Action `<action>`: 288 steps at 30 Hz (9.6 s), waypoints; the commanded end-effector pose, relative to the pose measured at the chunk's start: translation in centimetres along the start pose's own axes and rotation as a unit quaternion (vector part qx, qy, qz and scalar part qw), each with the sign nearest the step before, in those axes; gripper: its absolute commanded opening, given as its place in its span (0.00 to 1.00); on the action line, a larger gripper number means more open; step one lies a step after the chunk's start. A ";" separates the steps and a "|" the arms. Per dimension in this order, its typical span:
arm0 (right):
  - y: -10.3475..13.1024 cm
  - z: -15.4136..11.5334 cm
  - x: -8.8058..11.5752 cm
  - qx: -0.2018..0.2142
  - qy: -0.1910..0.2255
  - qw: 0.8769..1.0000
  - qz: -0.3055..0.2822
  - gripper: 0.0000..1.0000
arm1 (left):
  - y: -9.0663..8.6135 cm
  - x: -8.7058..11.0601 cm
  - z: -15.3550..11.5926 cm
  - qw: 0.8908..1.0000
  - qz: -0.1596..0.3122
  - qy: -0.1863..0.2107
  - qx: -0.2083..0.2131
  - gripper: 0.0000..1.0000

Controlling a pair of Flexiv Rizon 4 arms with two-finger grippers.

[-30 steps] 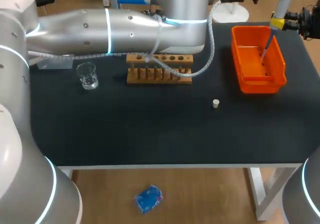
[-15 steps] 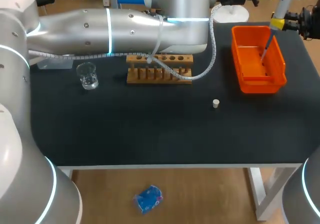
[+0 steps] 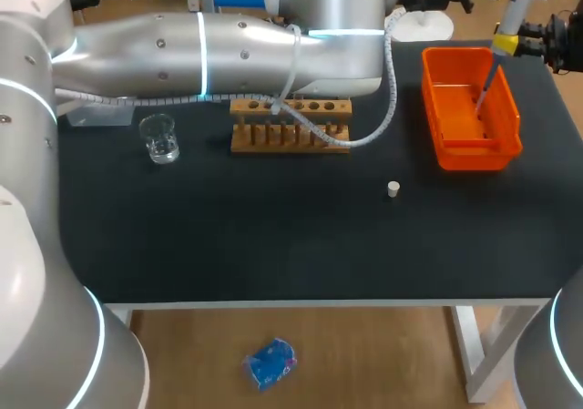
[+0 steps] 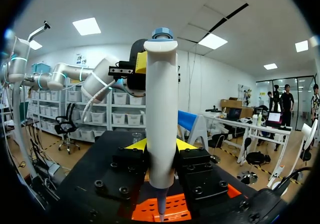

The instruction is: Invert the test tube, pick up the pipette, mount the tip to pipette, aspirate from beaker and dispense into the tube, eject the tip, return the pipette, and cap with the stopper.

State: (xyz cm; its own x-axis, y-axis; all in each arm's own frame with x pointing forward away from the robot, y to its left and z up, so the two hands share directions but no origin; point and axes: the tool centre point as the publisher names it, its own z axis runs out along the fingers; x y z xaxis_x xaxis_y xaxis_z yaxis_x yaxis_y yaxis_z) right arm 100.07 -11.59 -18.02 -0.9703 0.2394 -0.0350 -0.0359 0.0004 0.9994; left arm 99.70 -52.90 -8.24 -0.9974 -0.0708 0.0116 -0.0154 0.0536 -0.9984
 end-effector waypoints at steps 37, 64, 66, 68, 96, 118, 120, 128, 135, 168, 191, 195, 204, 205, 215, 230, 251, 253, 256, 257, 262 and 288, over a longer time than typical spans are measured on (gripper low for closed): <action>0.2 0.0 -0.2 0.000 0.002 1.000 0.000 0.00 | 2.0 0.3 0.6 1.000 -0.011 -0.013 -0.014 0.00; 0.2 0.0 -0.2 0.000 0.002 1.000 0.000 0.00 | 1.1 -0.2 0.2 1.000 -0.002 -0.016 -0.010 0.00; 0.2 0.0 -0.2 0.000 0.002 1.000 0.000 0.00 | 0.4 -0.3 0.1 1.000 0.005 -0.013 -0.005 0.00; 0.2 0.0 -0.2 0.000 0.002 1.000 0.000 0.00 | -0.4 -0.4 0.1 1.000 0.014 -0.012 -0.006 0.00; 1.7 0.0 1.0 -0.006 0.020 1.000 -0.012 0.00 | -4.5 0.9 -6.6 0.999 0.026 -0.015 -0.021 0.00; 5.7 2.1 7.5 0.002 0.083 0.995 -0.056 0.00 | -1.8 8.2 -14.7 0.995 0.008 -0.047 -0.084 1.00; 5.7 2.1 7.5 0.002 0.083 0.995 -0.056 0.00 | -1.8 8.2 -14.7 0.995 0.008 -0.047 -0.084 1.00; 5.7 2.1 7.5 0.002 0.083 0.995 -0.056 0.00 | -1.8 8.2 -14.7 0.995 0.008 -0.047 -0.084 1.00; 4.9 3.3 9.1 -0.008 0.111 0.993 -0.044 0.00 | -1.4 8.1 -17.4 0.996 -0.013 -0.063 -0.056 1.00; 0.8 17.4 24.1 -0.012 0.248 0.968 0.032 0.00 | 4.5 13.9 -36.1 0.992 0.026 -0.118 0.042 1.00; 0.3 18.5 24.6 0.005 0.255 0.966 0.033 0.00 | 4.7 13.8 -36.4 0.991 0.022 -0.126 0.046 1.00; -1.4 19.7 25.3 0.003 0.259 0.965 0.040 0.00 | 5.7 13.5 -36.6 0.992 0.017 -0.121 0.022 1.00; -3.0 22.3 26.5 -0.010 0.269 0.962 0.039 0.00 | 7.4 13.6 -36.8 0.994 0.013 -0.112 0.004 1.00; -2.9 22.5 26.5 -0.011 0.270 0.962 0.037 0.00 | 7.5 13.7 -36.7 0.994 0.012 -0.112 0.003 1.00; -2.1 24.2 26.0 -0.010 0.269 0.963 0.014 0.00 | 9.1 13.7 -35.5 0.995 -0.005 -0.097 0.018 1.00; -1.9 26.5 24.7 -0.008 0.271 0.963 0.000 0.00 | 10.2 13.4 -34.3 0.995 -0.017 -0.092 0.034 0.81; -2.3 29.1 24.1 -0.009 0.291 0.957 0.011 0.00 | 10.6 12.9 -33.5 0.996 -0.011 -0.085 0.034 0.84; -2.3 29.4 24.0 -0.008 0.293 0.956 0.012 0.00 | 10.6 12.9 -33.4 0.996 -0.010 -0.083 0.033 0.84; -2.4 29.7 23.9 -0.007 0.297 0.955 0.015 0.00 | 10.7 13.0 -33.2 0.996 -0.009 -0.081 0.032 0.83; -2.4 29.9 23.9 -0.007 0.297 0.955 0.016 0.00 | 10.6 13.0 -33.2 0.996 -0.009 -0.080 0.033 0.79; -2.4 30.2 23.8 -0.006 0.300 0.954 0.018 0.00 | 10.7 13.0 -33.1 0.996 -0.009 -0.077 0.033 0.75; -2.7 30.0 23.9 -0.004 0.307 0.951 0.031 0.00 | 10.8 12.7 -33.0 0.997 -0.009 -0.072 0.024 0.49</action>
State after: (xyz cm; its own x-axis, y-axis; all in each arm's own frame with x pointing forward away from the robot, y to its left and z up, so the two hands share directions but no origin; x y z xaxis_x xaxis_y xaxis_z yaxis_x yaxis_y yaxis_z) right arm 84.07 23.32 -21.26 -0.9282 -0.3713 0.0231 0.0257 -0.0022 0.9997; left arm 84.43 -20.30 -16.99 -0.9764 -0.2144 0.0251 -0.0271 0.0060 -0.9996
